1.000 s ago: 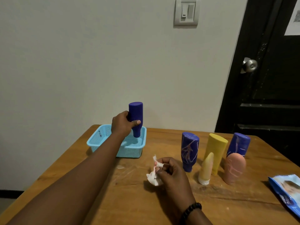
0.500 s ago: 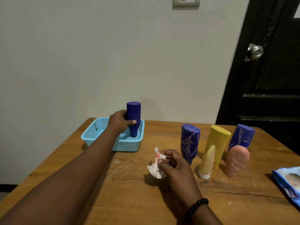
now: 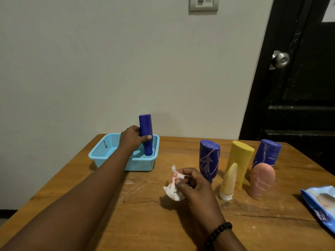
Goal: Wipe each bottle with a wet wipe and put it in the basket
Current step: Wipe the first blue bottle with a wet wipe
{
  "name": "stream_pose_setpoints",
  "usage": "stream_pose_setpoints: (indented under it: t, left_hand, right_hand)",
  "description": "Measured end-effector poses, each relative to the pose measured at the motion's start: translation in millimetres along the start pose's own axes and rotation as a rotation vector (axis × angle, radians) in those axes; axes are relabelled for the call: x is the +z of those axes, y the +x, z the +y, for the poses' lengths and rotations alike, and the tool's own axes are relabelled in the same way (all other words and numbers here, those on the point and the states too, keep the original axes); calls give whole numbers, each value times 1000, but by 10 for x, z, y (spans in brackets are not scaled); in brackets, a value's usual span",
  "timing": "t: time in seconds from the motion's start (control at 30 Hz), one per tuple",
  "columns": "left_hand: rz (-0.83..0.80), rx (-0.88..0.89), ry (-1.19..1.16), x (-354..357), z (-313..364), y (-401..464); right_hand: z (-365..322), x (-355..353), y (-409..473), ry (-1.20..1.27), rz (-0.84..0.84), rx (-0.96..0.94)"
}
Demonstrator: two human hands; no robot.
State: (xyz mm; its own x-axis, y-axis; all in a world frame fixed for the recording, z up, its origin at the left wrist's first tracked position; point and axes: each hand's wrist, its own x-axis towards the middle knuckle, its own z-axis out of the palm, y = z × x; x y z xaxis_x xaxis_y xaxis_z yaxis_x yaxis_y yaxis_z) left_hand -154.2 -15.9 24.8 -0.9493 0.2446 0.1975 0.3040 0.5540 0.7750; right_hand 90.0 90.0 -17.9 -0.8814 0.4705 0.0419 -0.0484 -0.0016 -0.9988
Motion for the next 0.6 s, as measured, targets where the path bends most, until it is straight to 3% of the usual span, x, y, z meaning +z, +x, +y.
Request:
stream_pose_setpoints:
  t: [0.2,0.4,0.6]
  left_hand:
    - [66,28,-61,100,63,-5]
    - [-24,21,-70,61,45,26]
    - [-4,-40,-125,64,7,33]
  right_hand:
    - [21,5,27,17,-11,-6]
    - [37,-6,48,2,-20,-30]
    - [63,1,62,-41,-3,-64]
